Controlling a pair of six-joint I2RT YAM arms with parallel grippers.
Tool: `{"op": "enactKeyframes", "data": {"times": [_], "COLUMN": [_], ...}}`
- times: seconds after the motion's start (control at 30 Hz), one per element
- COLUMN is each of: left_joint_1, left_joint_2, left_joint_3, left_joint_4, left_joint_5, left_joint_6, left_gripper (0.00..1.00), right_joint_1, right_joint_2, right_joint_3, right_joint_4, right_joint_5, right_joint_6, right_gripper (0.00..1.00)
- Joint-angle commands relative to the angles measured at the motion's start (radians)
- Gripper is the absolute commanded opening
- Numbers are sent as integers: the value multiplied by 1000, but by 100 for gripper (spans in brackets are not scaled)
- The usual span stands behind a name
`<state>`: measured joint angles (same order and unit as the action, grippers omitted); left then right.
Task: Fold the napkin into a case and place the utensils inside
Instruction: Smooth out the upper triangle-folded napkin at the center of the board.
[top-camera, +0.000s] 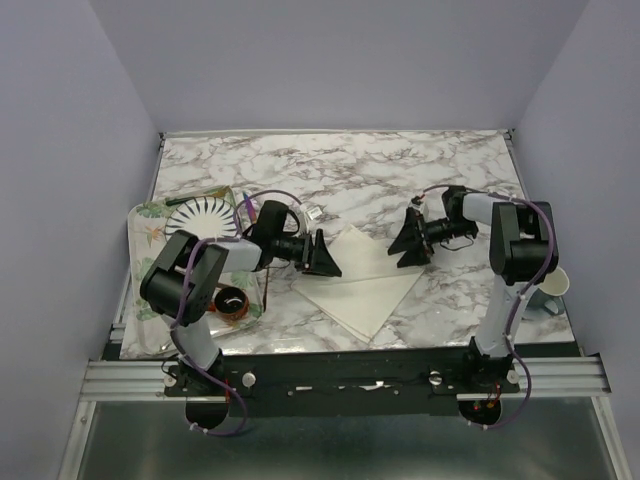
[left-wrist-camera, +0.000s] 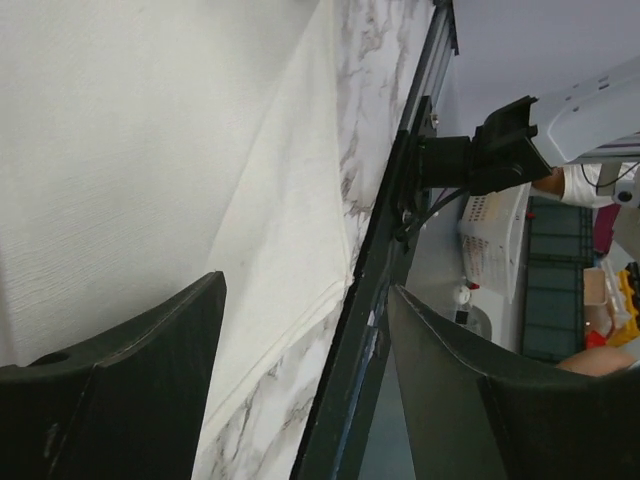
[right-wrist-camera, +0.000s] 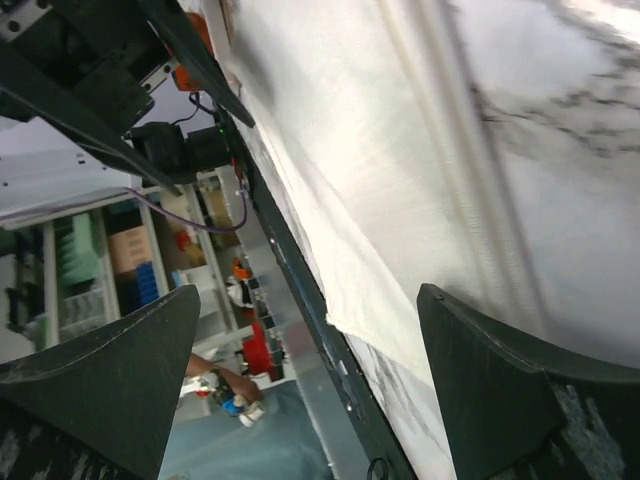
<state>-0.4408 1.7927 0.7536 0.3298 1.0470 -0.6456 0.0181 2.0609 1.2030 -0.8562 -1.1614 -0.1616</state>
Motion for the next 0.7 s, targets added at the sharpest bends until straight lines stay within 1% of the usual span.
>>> {"op": "enactKeyframes", "data": {"times": [0.0,0.1,0.23,0.3,0.33,0.5,0.67], "left_joint_1": [-24,-21,-18,-10,-10,13,59], "left_joint_2": [-122,-128,-70,-40,-4,111,168], "left_joint_3": [36,15,-14,-25,-37,-23,-19], "left_joint_4": [-87,-118,-153,-164,-166,-161,-184], "left_joint_5": [-30,-39,-59,-64,-71,-73,-94], "left_joint_6": [37,58,90,110,118,152,185], "left_gripper": [74,74,74,74,74,74,74], "right_joint_1": [84,144,215,233,235,214,165], "right_joint_2": [-165,-182,-144,-119,-105,30,64], "right_joint_3": [-2,-28,-54,-71,-74,-89,-102], "right_joint_4": [3,74,207,249,275,276,263], "right_joint_5": [28,12,11,17,41,112,140], "right_joint_6": [34,117,244,275,284,255,249], "right_gripper": [98,98,98,98,98,98,96]}}
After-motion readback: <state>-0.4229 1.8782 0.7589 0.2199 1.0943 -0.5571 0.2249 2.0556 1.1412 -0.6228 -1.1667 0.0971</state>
